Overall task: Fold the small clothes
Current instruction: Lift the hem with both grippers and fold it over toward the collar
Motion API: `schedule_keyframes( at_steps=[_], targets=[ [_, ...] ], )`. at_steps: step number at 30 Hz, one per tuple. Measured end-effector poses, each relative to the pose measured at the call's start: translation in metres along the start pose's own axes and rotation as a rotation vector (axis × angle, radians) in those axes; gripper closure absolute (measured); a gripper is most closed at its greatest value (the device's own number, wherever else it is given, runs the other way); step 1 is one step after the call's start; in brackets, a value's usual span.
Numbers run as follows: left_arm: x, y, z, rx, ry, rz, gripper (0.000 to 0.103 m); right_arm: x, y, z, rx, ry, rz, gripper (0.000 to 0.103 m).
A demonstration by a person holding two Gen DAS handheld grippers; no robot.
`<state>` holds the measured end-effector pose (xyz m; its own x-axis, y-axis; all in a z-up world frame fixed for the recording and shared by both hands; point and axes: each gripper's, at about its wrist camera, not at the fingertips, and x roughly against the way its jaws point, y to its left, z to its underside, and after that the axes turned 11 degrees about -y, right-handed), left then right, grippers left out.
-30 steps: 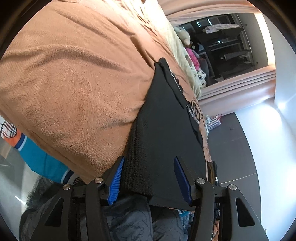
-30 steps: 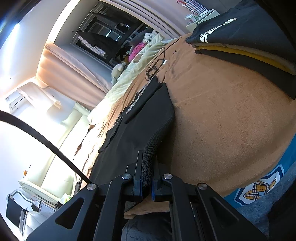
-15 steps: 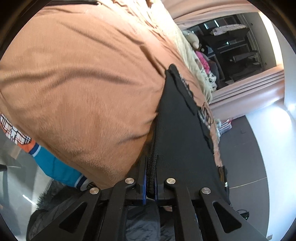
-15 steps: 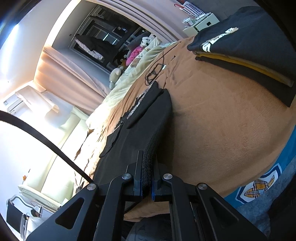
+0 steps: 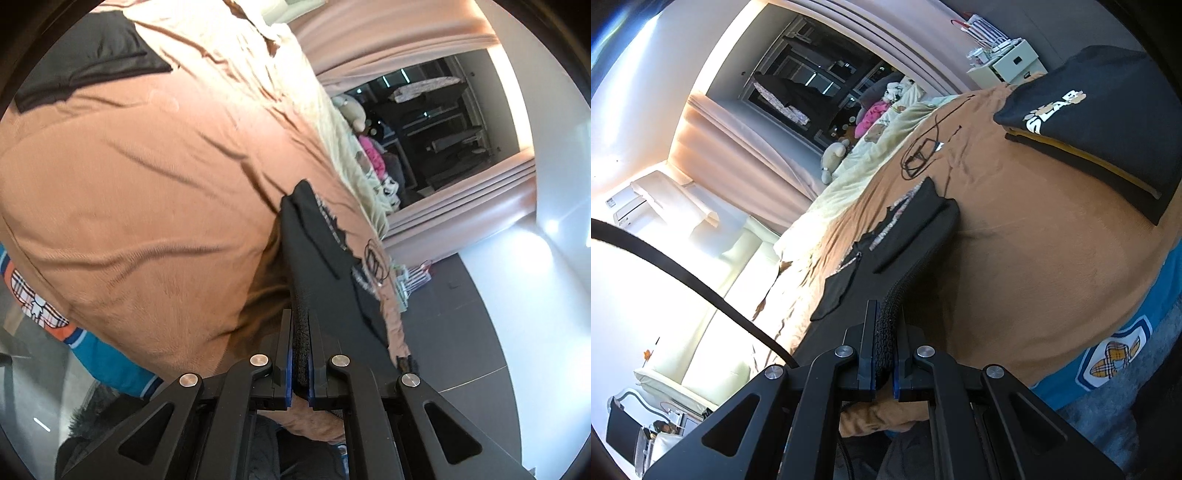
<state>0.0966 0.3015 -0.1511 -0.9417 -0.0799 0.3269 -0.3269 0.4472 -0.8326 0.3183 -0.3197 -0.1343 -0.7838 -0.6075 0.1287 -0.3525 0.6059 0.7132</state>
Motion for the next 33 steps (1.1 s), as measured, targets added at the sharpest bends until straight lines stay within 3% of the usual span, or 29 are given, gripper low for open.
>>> schedule_keyframes(
  at_steps=[19, 33],
  targets=[
    [0.127, -0.033, -0.015, 0.000, -0.085, 0.000, 0.098, 0.047, 0.024, 0.007, -0.037, 0.011, -0.096, 0.101],
    [0.194, -0.043, -0.007, -0.022, -0.129, 0.043, 0.098, 0.059, -0.002, 0.017, -0.038, -0.010, -0.173, 0.101]
  ],
)
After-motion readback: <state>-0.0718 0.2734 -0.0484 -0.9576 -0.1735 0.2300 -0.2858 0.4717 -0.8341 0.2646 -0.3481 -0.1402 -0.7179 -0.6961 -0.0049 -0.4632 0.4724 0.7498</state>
